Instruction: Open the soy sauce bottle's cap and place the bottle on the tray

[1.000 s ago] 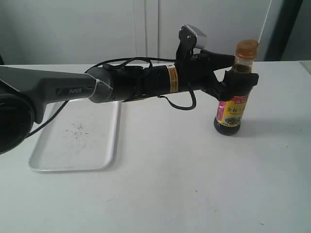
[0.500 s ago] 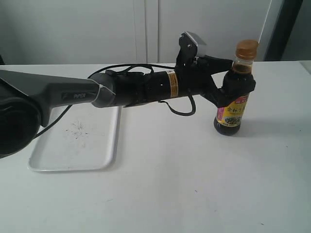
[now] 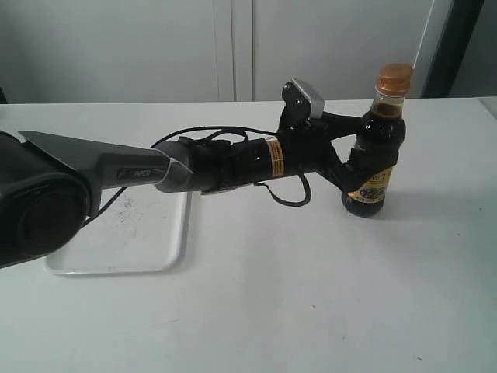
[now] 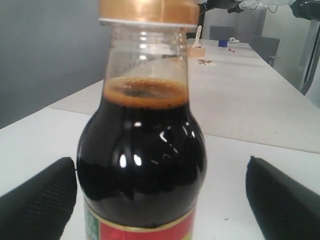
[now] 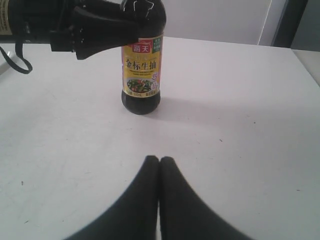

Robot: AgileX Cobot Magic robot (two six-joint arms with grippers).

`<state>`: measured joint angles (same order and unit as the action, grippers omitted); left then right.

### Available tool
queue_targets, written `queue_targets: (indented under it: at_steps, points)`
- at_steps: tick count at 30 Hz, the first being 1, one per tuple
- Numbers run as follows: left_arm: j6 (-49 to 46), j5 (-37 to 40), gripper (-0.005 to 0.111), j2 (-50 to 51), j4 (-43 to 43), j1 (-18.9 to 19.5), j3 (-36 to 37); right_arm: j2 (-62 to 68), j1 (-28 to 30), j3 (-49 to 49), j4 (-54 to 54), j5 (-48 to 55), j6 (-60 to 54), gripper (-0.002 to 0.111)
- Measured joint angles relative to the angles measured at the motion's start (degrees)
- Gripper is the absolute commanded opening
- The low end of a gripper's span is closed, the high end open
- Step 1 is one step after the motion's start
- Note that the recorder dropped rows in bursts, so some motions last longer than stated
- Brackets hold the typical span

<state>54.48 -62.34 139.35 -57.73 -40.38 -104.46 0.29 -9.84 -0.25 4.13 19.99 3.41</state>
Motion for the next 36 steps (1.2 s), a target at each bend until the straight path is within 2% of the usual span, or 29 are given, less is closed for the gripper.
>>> queue_targets:
  at_steps: [14,27,36]
  points:
    - [-4.70,3.07,0.091,0.25,3.31,-2.74,0.00,0.00,0.00,0.00,0.00,0.00,0.00,0.000]
    - [-6.38,6.49,0.091,0.97,5.86,-2.87,-0.11,0.00,0.00,0.00,0.00,0.00,0.00,0.000]
    - [-6.37,6.27,0.091,5.53,6.29,-2.87,-3.89,0.00,0.00,0.00,0.00,0.00,0.00,0.000]
